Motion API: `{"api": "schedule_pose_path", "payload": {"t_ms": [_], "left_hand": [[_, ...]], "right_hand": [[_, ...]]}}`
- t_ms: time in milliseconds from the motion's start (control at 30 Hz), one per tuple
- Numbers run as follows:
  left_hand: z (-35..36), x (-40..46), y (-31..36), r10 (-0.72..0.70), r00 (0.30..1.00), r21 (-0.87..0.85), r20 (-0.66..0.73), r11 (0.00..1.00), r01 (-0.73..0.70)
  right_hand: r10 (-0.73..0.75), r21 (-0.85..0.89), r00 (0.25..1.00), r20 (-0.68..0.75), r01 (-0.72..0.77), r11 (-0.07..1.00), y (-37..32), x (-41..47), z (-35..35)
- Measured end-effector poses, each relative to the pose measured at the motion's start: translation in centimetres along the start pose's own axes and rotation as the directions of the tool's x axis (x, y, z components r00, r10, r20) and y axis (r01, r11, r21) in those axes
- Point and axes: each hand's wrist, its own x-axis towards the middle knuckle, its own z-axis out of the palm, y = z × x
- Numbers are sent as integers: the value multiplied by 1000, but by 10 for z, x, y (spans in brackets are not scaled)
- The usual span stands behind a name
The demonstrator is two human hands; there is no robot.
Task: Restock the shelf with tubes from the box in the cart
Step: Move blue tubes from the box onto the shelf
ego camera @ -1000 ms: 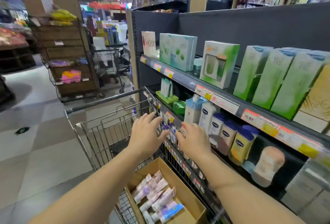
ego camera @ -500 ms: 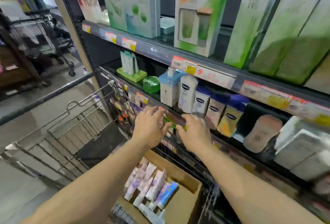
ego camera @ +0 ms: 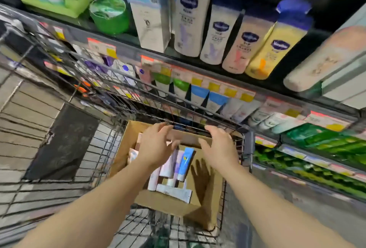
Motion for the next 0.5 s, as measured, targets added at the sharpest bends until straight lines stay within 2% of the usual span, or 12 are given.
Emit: {"api": "schedule_pose_path", "payload": {"t_ms": [167, 400, 500], "left_hand": [[68, -6, -21, -66, 987, 16, 144, 998, 65], [106, -14, -55, -105, 986, -37, 130, 993, 111], [106, -17, -75, -165, 979, -9, 117, 986, 167]], "right_hand": [[75, 8, 997, 29, -75, 997, 28, 12, 53], [180, -71, 972, 154, -170, 983, 55, 27, 132], [244, -36, 950, 194, -242, 970, 59, 35, 161]]}}
